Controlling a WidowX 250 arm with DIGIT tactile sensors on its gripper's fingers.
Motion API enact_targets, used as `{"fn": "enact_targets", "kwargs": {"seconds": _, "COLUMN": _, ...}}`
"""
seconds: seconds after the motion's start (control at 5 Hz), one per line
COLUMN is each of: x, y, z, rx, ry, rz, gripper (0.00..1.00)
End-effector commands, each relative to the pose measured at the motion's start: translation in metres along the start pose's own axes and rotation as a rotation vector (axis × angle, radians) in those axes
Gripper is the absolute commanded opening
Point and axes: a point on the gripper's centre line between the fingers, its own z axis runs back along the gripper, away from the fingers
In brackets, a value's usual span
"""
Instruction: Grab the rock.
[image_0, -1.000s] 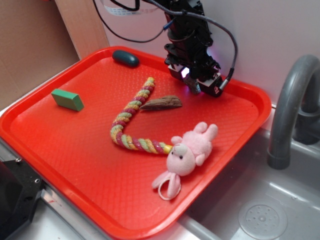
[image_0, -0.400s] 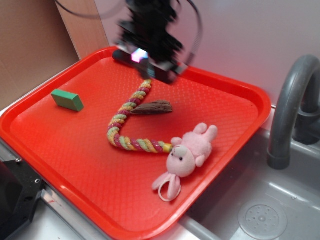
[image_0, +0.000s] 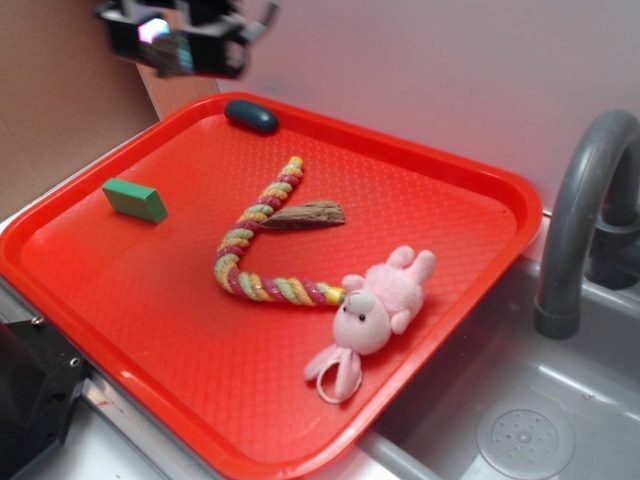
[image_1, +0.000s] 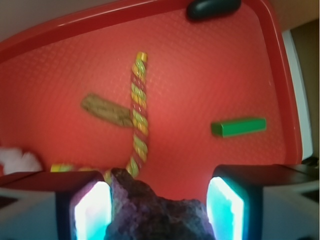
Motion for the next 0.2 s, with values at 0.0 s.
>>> {"fn": "enact_targets", "kwargs": {"seconds": 0.0, "x": -0.0231, "y": 0.0151, "z": 0.0181, "rx": -0.060, "ry": -0.102, "rz": -0.171, "gripper": 0.00}}
